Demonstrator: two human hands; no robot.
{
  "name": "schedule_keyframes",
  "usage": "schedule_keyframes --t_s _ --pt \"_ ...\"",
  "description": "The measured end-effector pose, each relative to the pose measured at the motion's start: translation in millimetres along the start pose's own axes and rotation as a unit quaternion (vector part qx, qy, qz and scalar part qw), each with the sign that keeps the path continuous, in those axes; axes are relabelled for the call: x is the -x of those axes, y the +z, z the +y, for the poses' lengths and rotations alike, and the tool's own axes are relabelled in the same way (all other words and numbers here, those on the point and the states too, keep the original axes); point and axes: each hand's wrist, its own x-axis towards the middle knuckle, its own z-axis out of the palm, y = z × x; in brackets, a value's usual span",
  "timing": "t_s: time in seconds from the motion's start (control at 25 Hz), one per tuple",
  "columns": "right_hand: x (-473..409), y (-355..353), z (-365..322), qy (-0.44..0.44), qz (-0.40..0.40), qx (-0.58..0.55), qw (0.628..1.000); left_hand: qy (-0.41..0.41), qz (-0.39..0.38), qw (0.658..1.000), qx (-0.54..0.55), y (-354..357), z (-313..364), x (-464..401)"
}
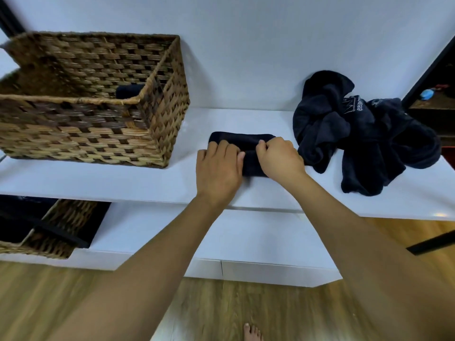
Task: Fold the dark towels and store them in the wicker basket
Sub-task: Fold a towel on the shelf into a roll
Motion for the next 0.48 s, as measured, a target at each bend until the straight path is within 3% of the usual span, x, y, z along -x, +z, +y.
schedule_keyframes --t_s 0.16,0.24,0.36,0.48 --pt "-2 -8 -2 0.012 -0.054 -0.057 0.997 0.033 -0.005 0.998 -0.049 -6 -3 -6" --pt "15 1 4 -0.067 0.017 -0.020 0.997 0.020 -0.086 0.994 -0.065 -15 1 -26" --pt "39 12 24 -0.213 0.141 0.062 0.965 -0.011 -0.217 0.975 -0.051 -14 2 -54" --pt "37 12 39 -0.249 0.141 0.081 0.955 -0.034 -0.324 0.945 0.014 -15 -1 -70"
